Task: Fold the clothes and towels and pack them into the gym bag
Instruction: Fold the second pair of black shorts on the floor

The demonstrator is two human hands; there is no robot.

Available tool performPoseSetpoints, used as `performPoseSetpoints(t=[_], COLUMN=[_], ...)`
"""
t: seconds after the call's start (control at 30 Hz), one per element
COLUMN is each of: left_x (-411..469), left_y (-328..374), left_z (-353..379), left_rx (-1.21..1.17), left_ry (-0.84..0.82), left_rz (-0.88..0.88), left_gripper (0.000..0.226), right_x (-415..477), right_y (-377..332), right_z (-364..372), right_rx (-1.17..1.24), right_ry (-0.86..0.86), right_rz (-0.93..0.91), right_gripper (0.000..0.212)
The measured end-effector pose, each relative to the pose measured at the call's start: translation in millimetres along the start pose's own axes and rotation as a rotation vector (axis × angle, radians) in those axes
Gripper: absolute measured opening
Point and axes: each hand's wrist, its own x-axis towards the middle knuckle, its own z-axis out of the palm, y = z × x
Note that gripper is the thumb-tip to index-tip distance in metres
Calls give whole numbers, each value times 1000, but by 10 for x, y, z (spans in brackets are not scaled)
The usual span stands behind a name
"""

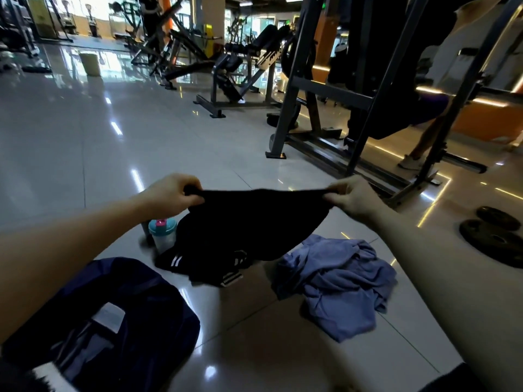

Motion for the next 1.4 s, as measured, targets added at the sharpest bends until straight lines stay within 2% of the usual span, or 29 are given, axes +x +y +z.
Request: performPoseSetpoints(t=[0.07,0.2,0.3,0.47,0.57,0.63,0.7,0.8,1.0,1.1,1.23,1.3,1.4], left_x=[-189,-543,-875,-1450,-1654,-1719,-1745,-1704,-1340,-1137,-925,-855,-768], left_y=[-26,-7,-12,-163,-201,-222,-250,-306,-467,-598,-814,-907,-1053], left_z=[156,571,975,1623,1895,2010,2081,2126,2049,2105,2347,2512,2753], left_rx=[15,91,106,162,217,237,231,181,-48,-223,-104,-69,-75], left_ry=[-169,-369,-606,-912,-1176,-1317,-1382,-1347,-1110,-863,-522,-395,-302], left_rz=[-23,-69,-104,-194,-208,-229,-240,-277,-389,-493,-375,-374,-436], left_gripper=[21,14,18,19,13,12,18,23,13,20,10,12,9], right_x=[-278,-804,-1138,-1594,-1757,-1816,-1829,-1738,-1462,-1300,-1077,-1025,-996], right_y=[102,262,461,571,554,548,556,603,1024,1297,1561,1724,1992], right_z=[102,333,661,1189,1318,1358,1387,1430,1499,1585,1866,2081,2401], right_rx=[12,-108,-61,-89,-40,-5,1,3,80,118,85,-17,-99], right_ry=[-129,-372,-553,-920,-1138,-1234,-1251,-1248,-1179,-982,-547,-437,-381], right_rz=[93,220,314,508,660,744,801,824,791,739,517,462,475], right_gripper=[14,5,3,15,21,20,19,18,21,18,33,29,27])
